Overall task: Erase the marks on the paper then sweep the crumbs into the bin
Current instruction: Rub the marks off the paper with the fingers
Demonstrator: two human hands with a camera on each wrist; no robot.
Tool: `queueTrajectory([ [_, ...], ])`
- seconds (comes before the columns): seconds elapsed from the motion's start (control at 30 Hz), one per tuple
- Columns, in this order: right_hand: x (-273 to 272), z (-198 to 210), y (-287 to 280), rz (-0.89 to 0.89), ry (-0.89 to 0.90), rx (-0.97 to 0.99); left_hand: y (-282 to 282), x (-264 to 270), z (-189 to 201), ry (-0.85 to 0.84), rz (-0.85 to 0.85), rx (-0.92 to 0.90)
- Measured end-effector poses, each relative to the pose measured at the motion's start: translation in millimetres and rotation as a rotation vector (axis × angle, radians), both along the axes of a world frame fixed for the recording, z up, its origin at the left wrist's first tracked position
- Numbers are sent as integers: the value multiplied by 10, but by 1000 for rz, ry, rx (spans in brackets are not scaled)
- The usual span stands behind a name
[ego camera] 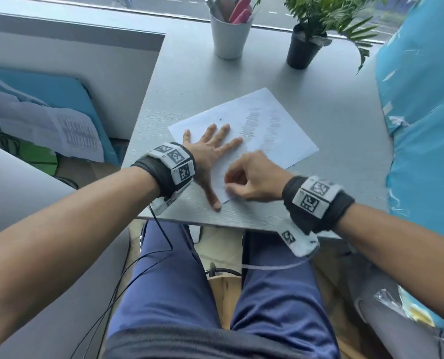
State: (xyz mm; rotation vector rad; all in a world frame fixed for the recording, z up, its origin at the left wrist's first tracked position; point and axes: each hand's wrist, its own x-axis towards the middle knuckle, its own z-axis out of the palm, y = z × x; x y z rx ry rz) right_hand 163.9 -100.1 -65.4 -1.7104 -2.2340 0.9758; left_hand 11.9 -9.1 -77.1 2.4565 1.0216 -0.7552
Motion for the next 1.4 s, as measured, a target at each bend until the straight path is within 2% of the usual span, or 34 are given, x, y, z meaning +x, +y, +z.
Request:
queueTrajectory([
  [0.07,30,23,22,-11,-6,-5,-6,-6,2,-3,-4,0],
  [0.2,348,104,417,-208,-75,126,-21,-3,45,-1,4,-9],
  [0.27,193,74,290,-143,-46,130,-19,4,37,10,-1,6],
  [0.33,-79,23,-26,-8,-3,42,-24,17,37,18,-5,9],
  [0.4,-118,21,-93,27,16,-10,-30,10,46,14,-3,7],
  [0.5,218,87,300,-169,-51,108,-21,-6,51,3,-4,-5],
  [0.57,303,109,384,-217,-59,139,-29,-9,49,-1,2,-11],
  [0.73,-145,43,-85,36,5,-22,-27,0,37,4,-8,8],
  [0.9,292,131,429,-233,-68,118,-39,-12,42,-6,-3,1],
  [0.97,130,89,278,-142,-54,103,-36,-12,38,-2,-5,10],
  [1.07,-135,34,-60,40,5,-29,-31,-6,22,9,-11,8],
  [1.1,-81,51,-2,22,-2,-23,-34,-9,13,15,-17,11],
  [1.2,227,120,362,-180,-62,102,-44,-11,25,16,-17,5],
  [1.23,248,124,382,-189,-63,124,-49,-13,29,10,-13,4],
  [1.37,-197,43,-82,78,-10,1,-31,-6,11,7,-34,12],
  [1.4,-202,47,-95,86,-6,-26,-35,-7,10,14,-40,13],
])
